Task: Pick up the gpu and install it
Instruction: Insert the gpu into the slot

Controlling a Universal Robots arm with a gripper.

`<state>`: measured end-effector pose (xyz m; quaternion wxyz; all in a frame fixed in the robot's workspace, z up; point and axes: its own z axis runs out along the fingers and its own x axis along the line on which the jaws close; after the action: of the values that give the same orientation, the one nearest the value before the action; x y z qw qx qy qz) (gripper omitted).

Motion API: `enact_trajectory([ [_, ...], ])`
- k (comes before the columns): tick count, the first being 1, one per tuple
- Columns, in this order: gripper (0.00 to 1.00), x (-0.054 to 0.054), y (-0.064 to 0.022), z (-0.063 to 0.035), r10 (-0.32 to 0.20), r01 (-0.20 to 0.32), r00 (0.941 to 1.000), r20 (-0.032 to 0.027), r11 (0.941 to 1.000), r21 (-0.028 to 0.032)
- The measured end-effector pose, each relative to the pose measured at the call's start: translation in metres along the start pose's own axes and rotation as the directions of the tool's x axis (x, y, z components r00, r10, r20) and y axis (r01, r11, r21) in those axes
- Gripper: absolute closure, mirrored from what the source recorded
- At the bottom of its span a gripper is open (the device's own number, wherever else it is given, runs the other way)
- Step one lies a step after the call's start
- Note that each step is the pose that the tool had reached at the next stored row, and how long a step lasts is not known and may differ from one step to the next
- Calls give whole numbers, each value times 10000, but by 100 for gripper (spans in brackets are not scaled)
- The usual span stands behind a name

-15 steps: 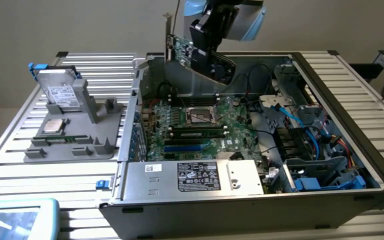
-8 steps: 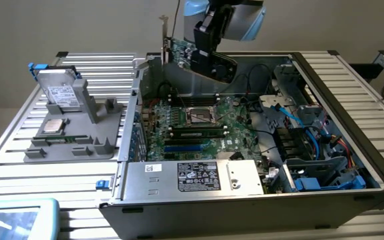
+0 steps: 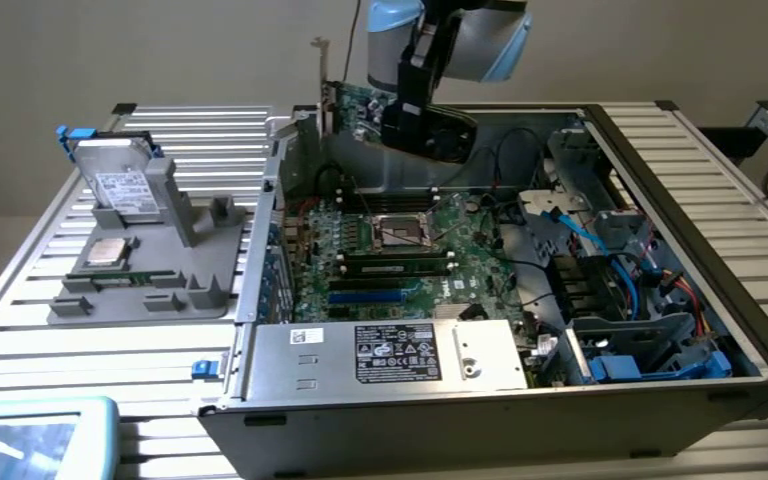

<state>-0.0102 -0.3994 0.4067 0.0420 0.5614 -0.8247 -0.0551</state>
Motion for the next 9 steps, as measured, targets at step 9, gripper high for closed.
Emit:
enact_trajectory([
  [9, 73, 0, 0, 0, -1622, 1625, 9867, -119, 9861, 352],
])
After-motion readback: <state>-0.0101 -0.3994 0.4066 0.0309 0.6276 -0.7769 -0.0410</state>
